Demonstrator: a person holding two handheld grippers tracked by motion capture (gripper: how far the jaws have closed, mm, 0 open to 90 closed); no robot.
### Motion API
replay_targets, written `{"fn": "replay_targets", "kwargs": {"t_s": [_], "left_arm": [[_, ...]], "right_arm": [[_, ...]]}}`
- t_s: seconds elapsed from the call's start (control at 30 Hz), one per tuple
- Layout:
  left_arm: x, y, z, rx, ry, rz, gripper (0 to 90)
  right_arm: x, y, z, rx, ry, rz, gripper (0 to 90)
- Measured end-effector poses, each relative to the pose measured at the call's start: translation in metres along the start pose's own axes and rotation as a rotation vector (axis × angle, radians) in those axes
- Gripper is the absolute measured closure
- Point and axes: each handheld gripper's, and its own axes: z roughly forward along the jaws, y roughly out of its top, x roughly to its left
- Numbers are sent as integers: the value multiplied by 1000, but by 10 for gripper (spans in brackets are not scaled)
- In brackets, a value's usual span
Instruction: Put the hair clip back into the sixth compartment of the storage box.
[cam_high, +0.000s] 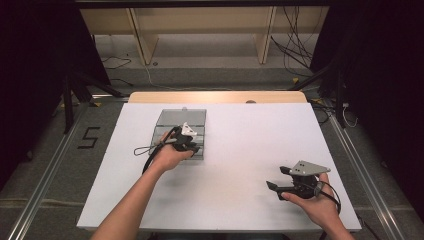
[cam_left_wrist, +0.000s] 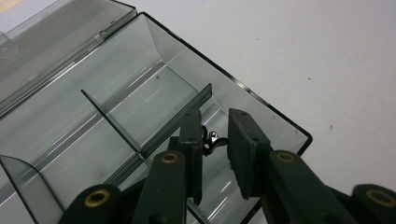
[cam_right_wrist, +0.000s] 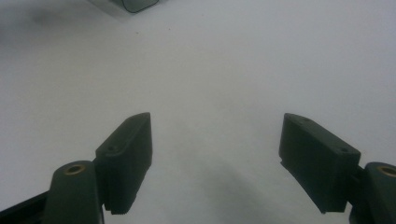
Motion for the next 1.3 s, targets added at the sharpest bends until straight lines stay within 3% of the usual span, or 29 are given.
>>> {"fn": "replay_targets", "kwargs": {"t_s": [0.57, 0.93, 1.3], "left_arm": [[1, 1, -2, -17, 12, -18, 698], [6, -1, -20, -62, 36, -42, 622], [7, -15, -41, -122, 39, -82, 527]], "right_arm": [[0, 0, 0, -2, -1, 1, 266], [0, 0, 0, 1, -1, 0, 266], [0, 0, 1, 0, -3, -2, 265]]}}
